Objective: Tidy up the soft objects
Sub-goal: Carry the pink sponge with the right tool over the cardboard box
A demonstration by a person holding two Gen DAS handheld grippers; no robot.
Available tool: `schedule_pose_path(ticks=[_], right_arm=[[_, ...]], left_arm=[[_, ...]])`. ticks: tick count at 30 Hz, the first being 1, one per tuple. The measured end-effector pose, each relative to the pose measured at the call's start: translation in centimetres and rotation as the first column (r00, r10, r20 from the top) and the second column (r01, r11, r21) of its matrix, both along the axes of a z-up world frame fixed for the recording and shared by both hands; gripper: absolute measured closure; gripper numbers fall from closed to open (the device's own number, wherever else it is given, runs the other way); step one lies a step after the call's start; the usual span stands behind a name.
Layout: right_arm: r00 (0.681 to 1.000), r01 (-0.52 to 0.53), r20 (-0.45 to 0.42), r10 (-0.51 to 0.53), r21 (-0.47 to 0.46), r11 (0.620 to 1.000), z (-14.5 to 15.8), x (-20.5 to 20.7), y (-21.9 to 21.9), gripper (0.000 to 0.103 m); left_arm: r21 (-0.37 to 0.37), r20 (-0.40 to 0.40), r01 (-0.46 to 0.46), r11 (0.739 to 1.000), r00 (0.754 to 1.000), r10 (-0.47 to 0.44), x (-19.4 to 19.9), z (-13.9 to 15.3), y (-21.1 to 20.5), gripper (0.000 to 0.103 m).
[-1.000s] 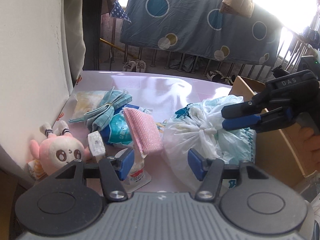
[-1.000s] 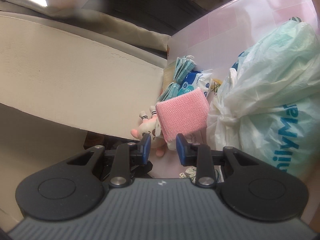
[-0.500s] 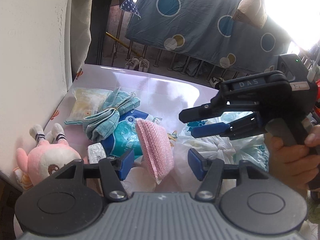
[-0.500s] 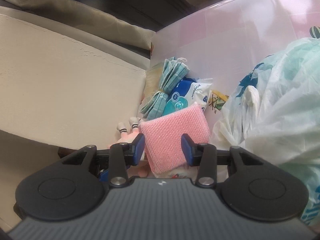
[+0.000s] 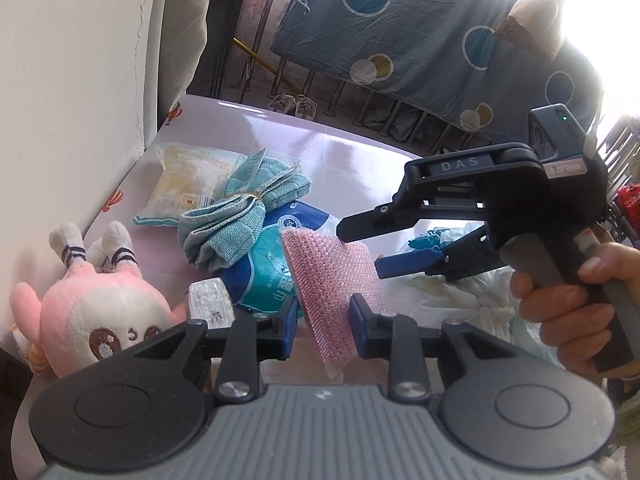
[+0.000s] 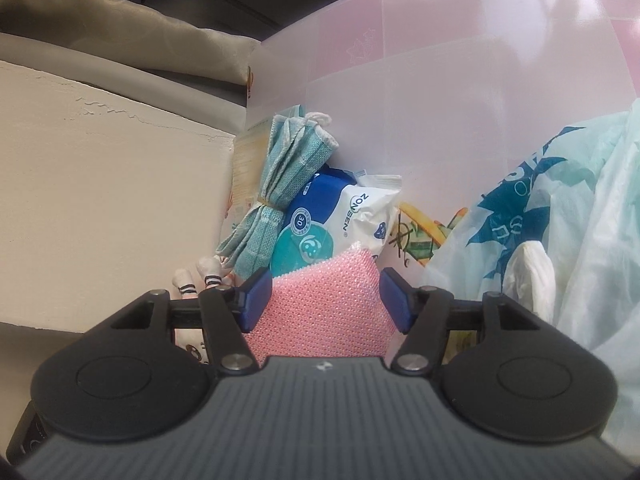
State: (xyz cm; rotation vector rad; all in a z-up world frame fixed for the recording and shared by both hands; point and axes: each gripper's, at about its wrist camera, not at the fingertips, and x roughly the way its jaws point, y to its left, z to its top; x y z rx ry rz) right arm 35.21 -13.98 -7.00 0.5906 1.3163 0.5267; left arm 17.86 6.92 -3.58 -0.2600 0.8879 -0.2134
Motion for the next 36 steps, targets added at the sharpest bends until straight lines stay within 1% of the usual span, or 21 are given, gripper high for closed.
schedule_pose_path(ticks=[2,4,7,12,18,24,29,32,36], right_arm=[[1.0,-0.007,-0.009,0.007,0.027,1.0,-0.2,0.0,0.3,0.041],[1.0,-0.013,0.005,0.013,0.024,1.0,0.0,-0.1,0.6,0.039],[1.0,-0.014,0.015,0.014,0.033,0.999,0.5,-0.4,0.5,0.039],[1.0,-0.005,0.027,0.003,0.077,0.997,1.5,-0.8,-0.1,0.039],[0.999,0.005,0.053,-0.012,0.132,0.991,3.2,-1.7,-0.6,0.039],[0.996,0.018,0.078,-0.033,0.189,0.982,5.3,-2.9,-1.9,0.039],[0.993,0.042,0.097,-0.067,0.239,0.97,7.2,-4.2,-3.8,0.039],[0.99,0.055,0.11,-0.087,0.263,0.963,8.1,-5.0,-5.2,0.039],[0.984,0.072,0.137,-0.115,0.287,0.955,9.6,-6.3,-7.3,0.039]], left_arm=[[-0.014,-0.006,-0.006,1.0,1.0,0.006,0.1,-0.1,0.2,0.074],[-0.028,-0.01,-0.009,1.0,1.0,0.009,0.1,0.0,0.4,0.075],[-0.042,-0.011,-0.013,0.999,1.0,0.013,0.1,0.3,0.5,0.076],[-0.04,0.015,-0.026,0.999,1.0,0.027,-0.7,1.5,0.4,0.076],[-0.033,0.071,-0.022,0.999,0.997,0.024,-1.8,3.9,0.2,0.077],[-0.033,0.137,0.004,0.999,0.991,0.001,-3.2,6.7,-0.7,0.077],[-0.029,0.193,0.033,0.999,0.981,-0.027,-4.7,8.8,-2.2,0.077],[-0.008,0.226,0.057,0.998,0.973,-0.054,-5.6,9.8,-3.4,0.077],[-0.002,0.262,0.093,0.996,0.961,-0.089,-6.5,11.2,-5.0,0.076]])
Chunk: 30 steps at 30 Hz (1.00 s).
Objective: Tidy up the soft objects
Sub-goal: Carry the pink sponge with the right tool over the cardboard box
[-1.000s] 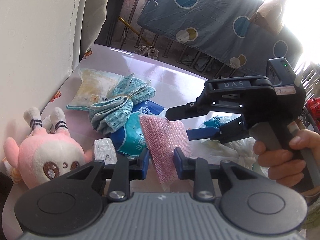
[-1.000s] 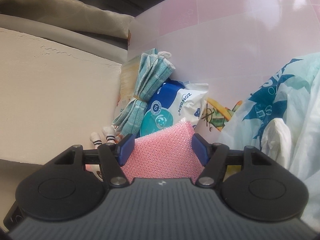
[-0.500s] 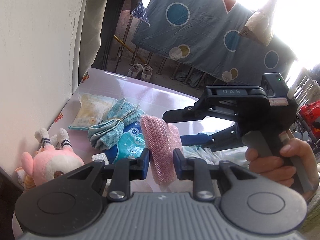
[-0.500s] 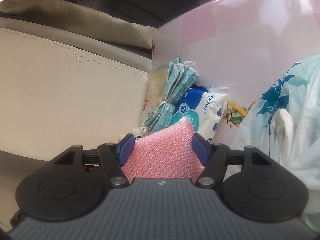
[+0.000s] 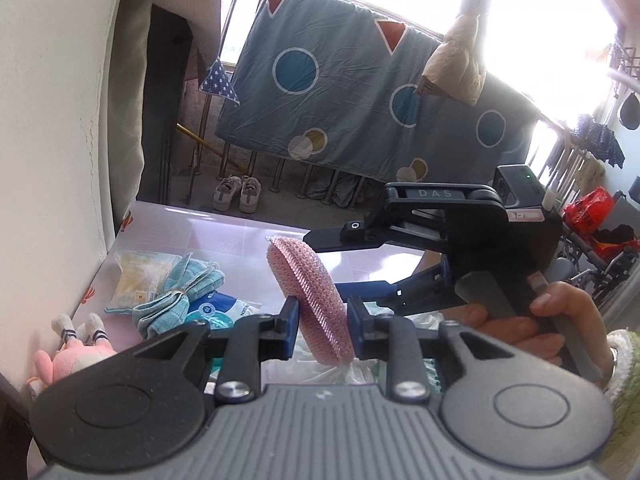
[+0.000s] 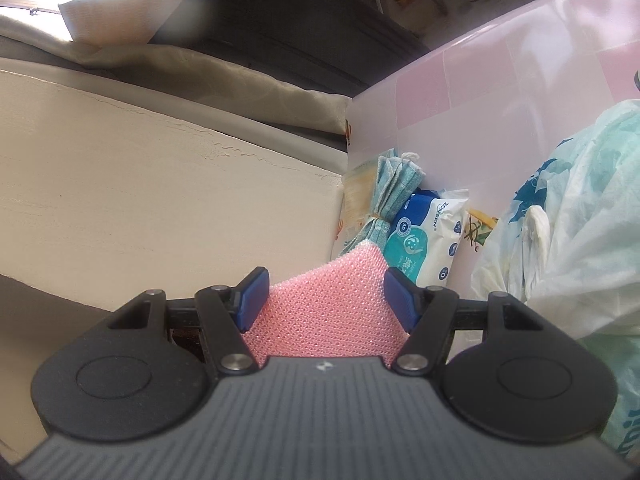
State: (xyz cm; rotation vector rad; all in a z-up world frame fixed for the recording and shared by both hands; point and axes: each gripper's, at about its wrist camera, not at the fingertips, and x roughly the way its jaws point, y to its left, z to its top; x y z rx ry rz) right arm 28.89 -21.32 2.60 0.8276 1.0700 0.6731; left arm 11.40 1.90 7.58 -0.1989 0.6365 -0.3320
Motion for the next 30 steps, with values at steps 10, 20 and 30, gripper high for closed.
schedule_pose_path(ticks=[10,20,30], right_arm=[[0.981,0.173,0.083,-0.177,0.054,0.984,3.8,-4.3,-11.5,0.039],[0.896,0.442,0.032,-0.443,0.038,0.896,1.6,-9.0,-28.7,0.039],[0.815,0.571,-0.054,-0.577,-0.092,0.816,-5.0,-4.9,-37.8,0.039]], left_arm=[[0.008,0.079,0.198,0.98,0.977,-0.198,0.3,3.0,-9.3,0.076],[-0.051,-0.024,0.435,0.899,0.9,-0.436,4.9,0.5,-24.1,0.076],[0.034,-0.213,0.46,0.887,0.87,-0.444,12.4,-5.8,-34.2,0.074]])
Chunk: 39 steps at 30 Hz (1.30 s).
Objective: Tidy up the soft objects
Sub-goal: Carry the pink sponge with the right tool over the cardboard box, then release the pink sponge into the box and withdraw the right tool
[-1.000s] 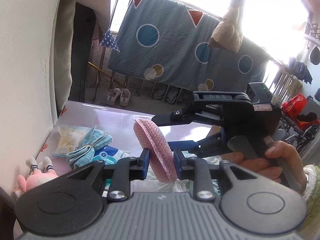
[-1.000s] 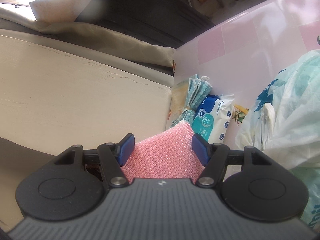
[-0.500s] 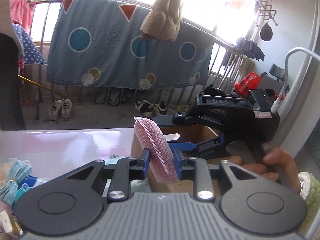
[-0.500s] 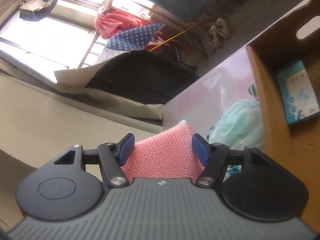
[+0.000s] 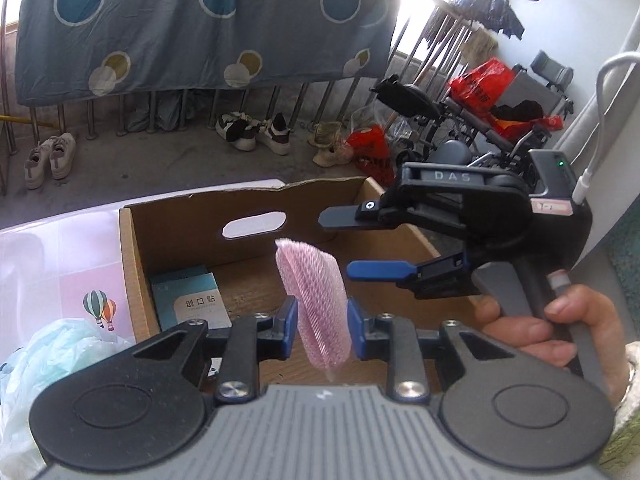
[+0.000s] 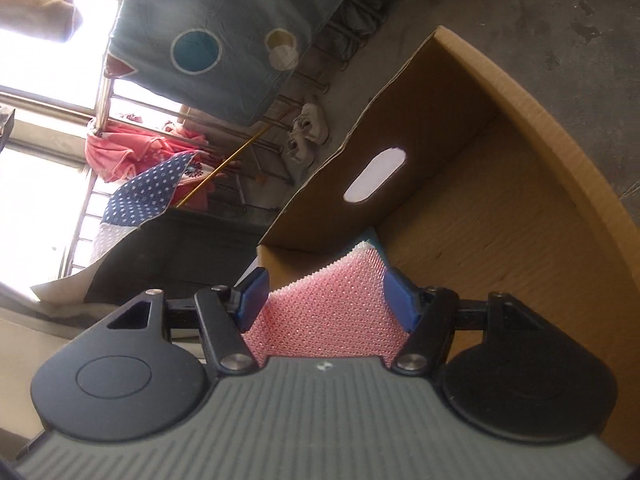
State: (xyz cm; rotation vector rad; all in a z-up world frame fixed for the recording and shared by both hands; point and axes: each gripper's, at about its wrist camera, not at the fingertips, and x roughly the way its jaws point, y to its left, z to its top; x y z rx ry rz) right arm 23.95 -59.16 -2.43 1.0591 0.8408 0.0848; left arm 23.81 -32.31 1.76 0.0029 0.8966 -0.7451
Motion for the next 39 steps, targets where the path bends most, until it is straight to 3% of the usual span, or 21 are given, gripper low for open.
schedule_pose_path(ticks=[3,11,19,27,31,36,39], right_arm=[[0.999,0.036,-0.032,-0.037,-0.009,0.999,-2.2,1.2,-1.3,0.039],[0.996,0.024,-0.086,-0.029,-0.052,0.998,-3.8,0.3,-0.7,0.04],[0.995,0.041,-0.08,-0.065,-0.277,0.96,-2.1,3.4,0.7,0.04],[0.975,0.047,-0.19,-0.114,-0.328,0.943,-6.2,4.9,2.8,0.041],[0.958,0.087,-0.238,-0.158,-0.282,0.955,-7.9,4.3,4.1,0.041],[0.958,0.119,-0.222,-0.184,-0.277,0.953,-7.8,4.5,5.6,0.041],[0.962,0.129,-0.185,-0.202,-0.345,0.93,-6.5,4.2,6.2,0.041]], left_arm=[[0.052,-0.013,-0.033,0.998,0.999,0.033,1.2,-1.4,-0.1,0.072],[0.014,0.021,-0.116,0.993,0.993,0.116,1.7,0.5,4.7,0.062],[0.026,0.091,-0.215,0.976,0.973,0.211,0.0,3.3,10.4,0.044],[0.051,0.112,-0.313,0.948,0.945,0.306,-1.6,3.8,18.0,0.04],[0.058,0.095,-0.359,0.931,0.931,0.353,-2.5,3.1,21.7,0.04],[0.08,0.105,-0.414,0.907,0.908,0.406,-4.1,2.0,25.7,0.04],[0.097,0.134,-0.452,0.887,0.889,0.438,-5.4,1.6,28.0,0.04]])
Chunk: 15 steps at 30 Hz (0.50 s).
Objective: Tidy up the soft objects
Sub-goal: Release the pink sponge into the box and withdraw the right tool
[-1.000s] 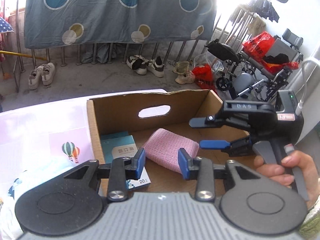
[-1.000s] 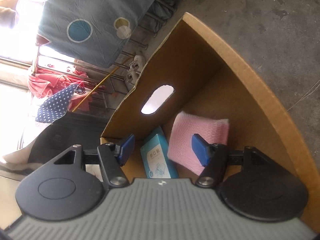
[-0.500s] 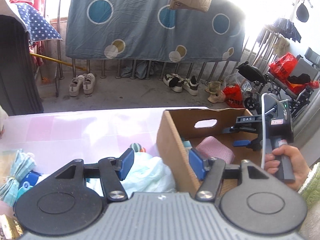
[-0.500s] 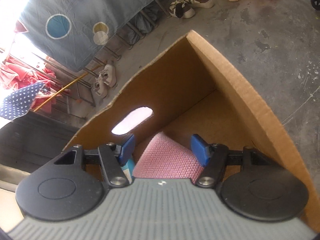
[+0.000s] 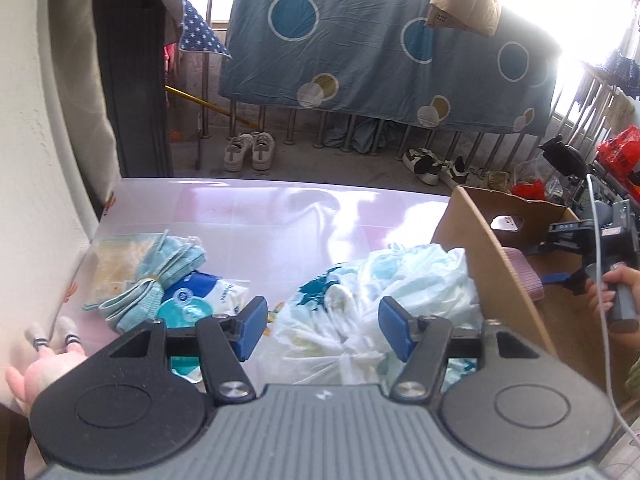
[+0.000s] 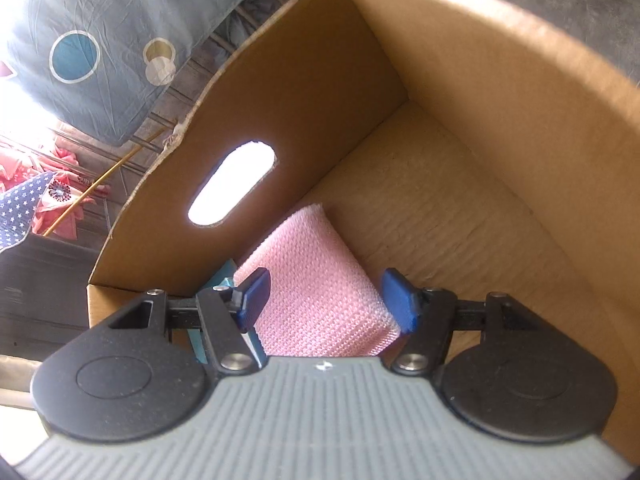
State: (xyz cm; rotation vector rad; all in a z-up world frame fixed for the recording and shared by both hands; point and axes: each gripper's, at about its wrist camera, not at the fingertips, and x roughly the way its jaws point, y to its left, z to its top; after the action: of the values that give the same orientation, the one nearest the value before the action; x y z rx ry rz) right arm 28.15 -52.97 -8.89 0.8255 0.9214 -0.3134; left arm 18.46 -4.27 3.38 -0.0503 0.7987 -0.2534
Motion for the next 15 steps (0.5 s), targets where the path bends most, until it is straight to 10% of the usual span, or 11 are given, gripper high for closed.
schedule_pose_path(ticks=[9,15], right_arm=[[0.965,-0.151,0.211,0.154,-0.031,0.988,8.3,-1.1,4.6,0.04],[0.844,-0.487,0.318,0.433,0.112,0.866,12.4,4.2,15.5,0.04]], left_arm=[[0.175,0.115,-0.149,0.973,0.985,0.13,-2.9,-1.1,6.4,0.038],[0.26,0.188,-0.234,0.937,0.964,0.188,-2.0,-1.9,8.4,0.038]])
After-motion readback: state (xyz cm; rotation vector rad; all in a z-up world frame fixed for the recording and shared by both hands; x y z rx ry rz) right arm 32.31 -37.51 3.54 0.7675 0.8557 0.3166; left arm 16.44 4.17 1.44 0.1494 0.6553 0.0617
